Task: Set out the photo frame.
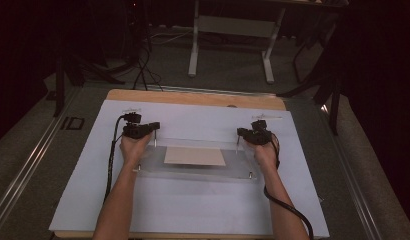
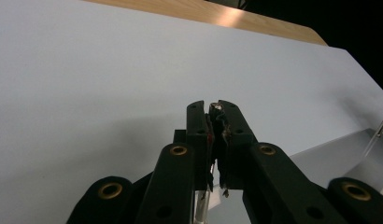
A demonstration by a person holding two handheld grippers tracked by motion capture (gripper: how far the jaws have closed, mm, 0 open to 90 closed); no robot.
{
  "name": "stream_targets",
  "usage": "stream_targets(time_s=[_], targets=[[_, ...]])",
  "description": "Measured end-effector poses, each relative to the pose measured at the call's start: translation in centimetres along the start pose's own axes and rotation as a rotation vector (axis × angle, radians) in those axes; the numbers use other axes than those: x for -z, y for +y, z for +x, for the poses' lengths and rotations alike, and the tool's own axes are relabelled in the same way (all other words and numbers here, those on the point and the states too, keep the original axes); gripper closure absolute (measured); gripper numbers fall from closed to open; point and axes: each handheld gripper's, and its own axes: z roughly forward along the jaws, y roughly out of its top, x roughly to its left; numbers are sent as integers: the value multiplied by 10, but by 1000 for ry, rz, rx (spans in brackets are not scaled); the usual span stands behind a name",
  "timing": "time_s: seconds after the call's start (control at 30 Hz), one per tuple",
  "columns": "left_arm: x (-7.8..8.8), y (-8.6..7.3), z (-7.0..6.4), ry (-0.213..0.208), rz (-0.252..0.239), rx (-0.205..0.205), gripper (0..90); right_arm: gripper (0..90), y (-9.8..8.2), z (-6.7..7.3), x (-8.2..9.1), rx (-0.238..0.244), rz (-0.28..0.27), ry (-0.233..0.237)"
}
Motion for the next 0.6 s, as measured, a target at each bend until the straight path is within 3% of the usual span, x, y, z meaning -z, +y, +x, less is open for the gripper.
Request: stream_targets(time_s=[0.33, 0.6], targets=[[-1, 1, 1, -6, 6, 26, 845, 716, -9, 1, 23, 102, -18, -27], [-1, 1, 1, -7, 7, 33, 844, 689, -28, -3, 38, 131, -28, -32]])
